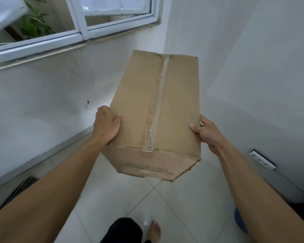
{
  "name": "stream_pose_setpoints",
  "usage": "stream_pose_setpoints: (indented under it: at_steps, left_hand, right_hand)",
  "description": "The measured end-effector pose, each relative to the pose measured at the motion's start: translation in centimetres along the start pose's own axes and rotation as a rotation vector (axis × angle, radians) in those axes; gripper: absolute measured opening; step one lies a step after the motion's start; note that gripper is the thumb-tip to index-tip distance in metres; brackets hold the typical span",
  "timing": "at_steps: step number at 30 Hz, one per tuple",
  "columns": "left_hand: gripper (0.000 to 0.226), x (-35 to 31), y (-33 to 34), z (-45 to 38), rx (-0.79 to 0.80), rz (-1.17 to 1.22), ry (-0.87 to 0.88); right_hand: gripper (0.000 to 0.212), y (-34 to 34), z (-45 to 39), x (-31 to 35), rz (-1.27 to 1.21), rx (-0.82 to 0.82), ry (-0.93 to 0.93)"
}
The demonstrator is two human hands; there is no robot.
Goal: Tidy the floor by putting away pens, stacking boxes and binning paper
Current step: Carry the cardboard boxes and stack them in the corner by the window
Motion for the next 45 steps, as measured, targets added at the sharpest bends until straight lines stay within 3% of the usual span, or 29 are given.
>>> stream_pose_setpoints:
  at_steps: [15,27,33,40,45]
  left_hand:
    - [0.033,-3.0,13.7,-22.2,0.017,0.036,-0.099]
    - [0.033,-5.2,26.4,-29.7,0.008,0.004,-0.286]
    - [0.029,-4.4,34.5,-31.7,-0.042,0.032,-0.383]
    - [0.029,0.4,42.3,-35.4,-0.08,0.063,-0.488]
    - [0.033,6.3,51.0,-34.9,0.112,0.04,-0.567]
  right_hand:
    - [0.045,-2.2,-27.8,2.4,0.062,0.009,0.068]
    - [0.049,-6.6,-45.2,-1.2,0.099,0.14,0.13]
    - [0.054,-8.4,-53.5,-5.3,0.157,0.192,0.129]
    - [0.055,-6.0,-63.2,-13.0,0.168,0.224,0.13]
    - [0.066,-2.7,-67.9,-22.2,0.278,0.339,0.251]
Point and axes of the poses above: each hand's wrist, its own z-axis away from the middle knuckle, its own y-axis out of the palm, x = y × z, the point moved 6 cm from there along -z, towards the middle knuckle, and after that the axes turned 1 degree about y, right-handed, at the moved point
